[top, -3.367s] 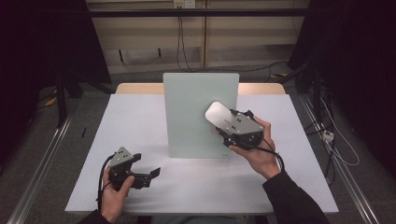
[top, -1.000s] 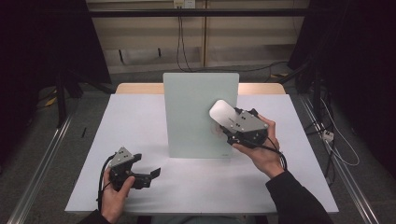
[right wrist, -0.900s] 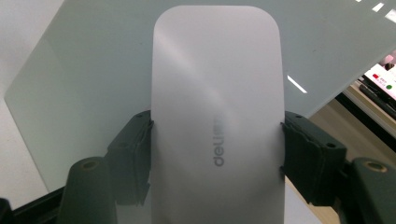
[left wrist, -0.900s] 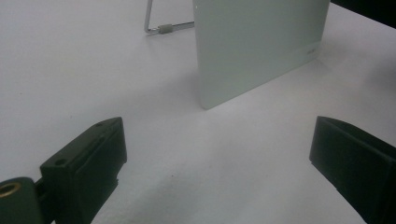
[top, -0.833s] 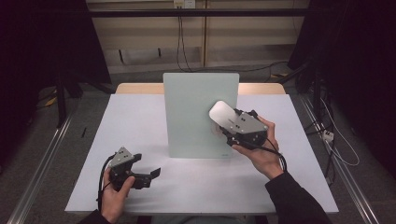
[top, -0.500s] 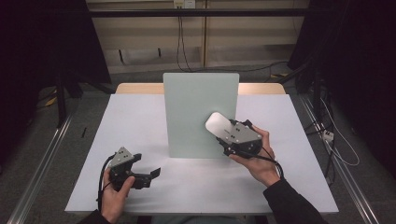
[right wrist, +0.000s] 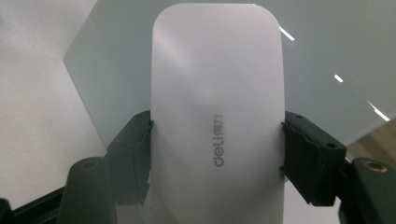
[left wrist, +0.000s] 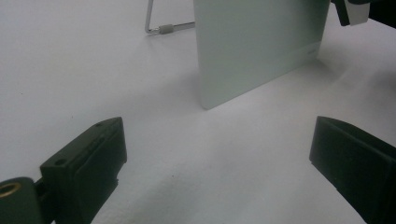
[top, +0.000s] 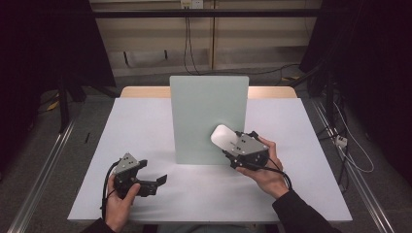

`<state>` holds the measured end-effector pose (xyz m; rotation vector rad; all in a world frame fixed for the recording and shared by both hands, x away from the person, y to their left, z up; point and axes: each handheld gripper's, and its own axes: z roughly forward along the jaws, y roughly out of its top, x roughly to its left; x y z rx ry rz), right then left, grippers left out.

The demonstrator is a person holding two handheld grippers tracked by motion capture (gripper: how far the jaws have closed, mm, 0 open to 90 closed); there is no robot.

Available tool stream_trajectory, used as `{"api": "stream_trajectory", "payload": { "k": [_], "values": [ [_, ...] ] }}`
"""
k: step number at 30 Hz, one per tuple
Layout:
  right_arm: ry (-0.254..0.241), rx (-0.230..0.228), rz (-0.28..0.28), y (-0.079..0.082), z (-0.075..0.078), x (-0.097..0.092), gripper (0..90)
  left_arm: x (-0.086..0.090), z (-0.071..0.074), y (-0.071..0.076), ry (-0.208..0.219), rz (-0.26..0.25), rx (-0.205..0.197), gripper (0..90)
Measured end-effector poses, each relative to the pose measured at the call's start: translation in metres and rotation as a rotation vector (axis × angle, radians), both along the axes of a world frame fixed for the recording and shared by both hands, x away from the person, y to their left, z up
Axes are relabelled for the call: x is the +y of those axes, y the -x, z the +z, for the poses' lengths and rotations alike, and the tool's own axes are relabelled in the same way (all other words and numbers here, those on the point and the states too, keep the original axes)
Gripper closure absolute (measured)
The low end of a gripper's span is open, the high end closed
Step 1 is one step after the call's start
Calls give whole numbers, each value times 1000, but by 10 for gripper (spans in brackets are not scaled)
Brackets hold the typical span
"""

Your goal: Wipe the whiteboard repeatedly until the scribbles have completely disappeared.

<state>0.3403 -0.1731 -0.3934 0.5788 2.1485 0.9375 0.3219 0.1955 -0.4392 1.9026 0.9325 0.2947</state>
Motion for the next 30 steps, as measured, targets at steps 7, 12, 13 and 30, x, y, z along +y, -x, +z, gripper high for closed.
{"api": "stream_trajectory", "payload": {
  "k": [7,12,13,30],
  "values": [
    [-26,-52,-49,-8,24,-10,315,0,0,0,0,5,-1,40],
    [-52,-80,-76,-11,34,-16,316,0,0,0,1,6,0,40],
    [-45,-83,-75,-11,33,-15,315,0,0,0,1,4,1,40],
    [50,31,20,7,-17,4,316,0,0,0,1,1,0,40]
  ]
}}
